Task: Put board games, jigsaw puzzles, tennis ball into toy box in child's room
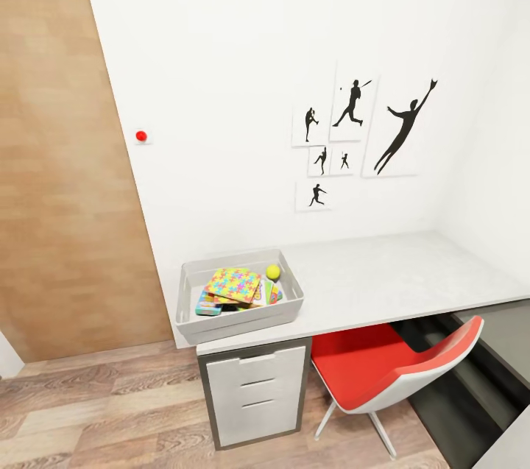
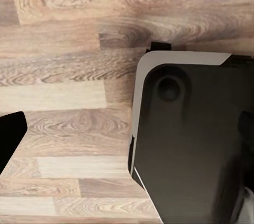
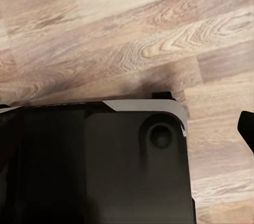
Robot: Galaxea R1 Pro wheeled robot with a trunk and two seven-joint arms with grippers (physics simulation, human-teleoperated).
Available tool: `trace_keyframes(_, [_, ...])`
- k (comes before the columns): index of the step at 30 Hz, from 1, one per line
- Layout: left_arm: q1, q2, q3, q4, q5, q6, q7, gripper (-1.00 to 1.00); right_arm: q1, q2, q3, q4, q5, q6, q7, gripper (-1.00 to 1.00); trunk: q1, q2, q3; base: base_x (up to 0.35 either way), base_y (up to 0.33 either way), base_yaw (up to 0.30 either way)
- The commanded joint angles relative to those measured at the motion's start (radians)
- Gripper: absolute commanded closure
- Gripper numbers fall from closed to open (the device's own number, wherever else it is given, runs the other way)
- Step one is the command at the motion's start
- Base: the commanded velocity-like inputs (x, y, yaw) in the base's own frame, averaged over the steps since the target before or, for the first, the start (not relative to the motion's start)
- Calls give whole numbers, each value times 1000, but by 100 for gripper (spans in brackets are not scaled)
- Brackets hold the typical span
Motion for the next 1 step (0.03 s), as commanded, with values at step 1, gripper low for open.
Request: trace_keyframes(1, [-1, 0, 8, 2, -11, -3, 3, -100, -1, 0, 8, 1, -11, -3, 4, -100, 1, -2, -2, 0, 0, 0])
